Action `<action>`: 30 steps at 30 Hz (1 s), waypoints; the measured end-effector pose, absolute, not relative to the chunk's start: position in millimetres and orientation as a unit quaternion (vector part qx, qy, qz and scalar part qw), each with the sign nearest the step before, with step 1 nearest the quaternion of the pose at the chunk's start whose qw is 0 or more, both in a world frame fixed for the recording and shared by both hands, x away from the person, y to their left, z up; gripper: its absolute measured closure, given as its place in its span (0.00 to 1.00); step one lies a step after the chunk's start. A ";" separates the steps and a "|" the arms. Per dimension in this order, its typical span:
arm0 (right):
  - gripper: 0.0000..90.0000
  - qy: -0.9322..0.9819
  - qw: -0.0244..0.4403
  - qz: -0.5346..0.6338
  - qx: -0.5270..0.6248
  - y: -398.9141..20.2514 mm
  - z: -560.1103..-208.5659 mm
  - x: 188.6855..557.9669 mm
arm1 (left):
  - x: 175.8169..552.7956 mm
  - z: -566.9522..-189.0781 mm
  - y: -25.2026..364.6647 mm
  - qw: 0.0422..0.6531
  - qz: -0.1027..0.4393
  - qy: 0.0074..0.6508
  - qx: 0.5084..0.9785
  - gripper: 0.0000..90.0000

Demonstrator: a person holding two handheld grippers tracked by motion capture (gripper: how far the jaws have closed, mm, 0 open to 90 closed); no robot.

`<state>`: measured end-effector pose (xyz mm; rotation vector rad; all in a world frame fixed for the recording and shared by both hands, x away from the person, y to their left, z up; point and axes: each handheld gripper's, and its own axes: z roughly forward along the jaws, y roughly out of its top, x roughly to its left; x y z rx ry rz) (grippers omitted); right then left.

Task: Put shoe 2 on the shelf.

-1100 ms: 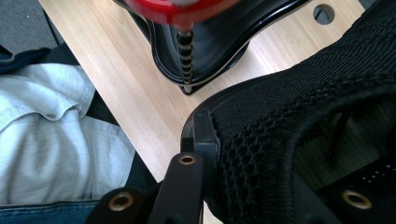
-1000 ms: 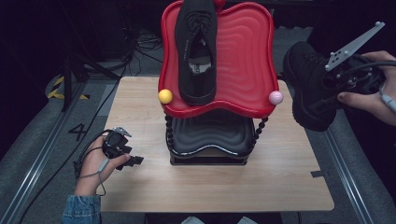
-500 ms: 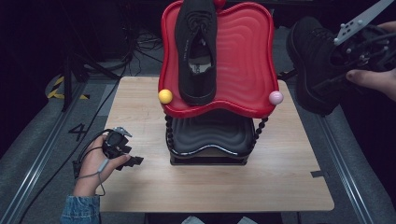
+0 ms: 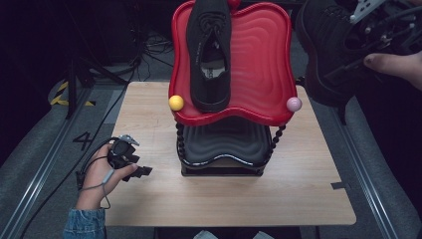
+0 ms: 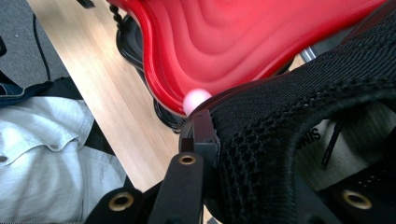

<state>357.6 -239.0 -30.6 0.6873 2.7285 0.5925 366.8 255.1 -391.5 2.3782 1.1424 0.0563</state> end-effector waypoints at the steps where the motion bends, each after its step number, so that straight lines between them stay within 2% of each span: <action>1: 0.96 0.941 0.133 0.206 0.232 -235.0 -28.2 357.3 | 366.6 -391.6 254.8 0.248 0.017 0.421 0.872 0.34; 17: 0.96 0.955 0.143 0.187 0.179 -177.4 -22.6 358.1 | 364.8 -393.0 257.7 0.253 0.014 0.422 0.870 0.33; 30: 0.96 0.960 0.146 0.181 0.156 -149.0 -31.0 365.9 | 361.3 -393.6 261.6 0.254 0.015 0.425 0.868 0.33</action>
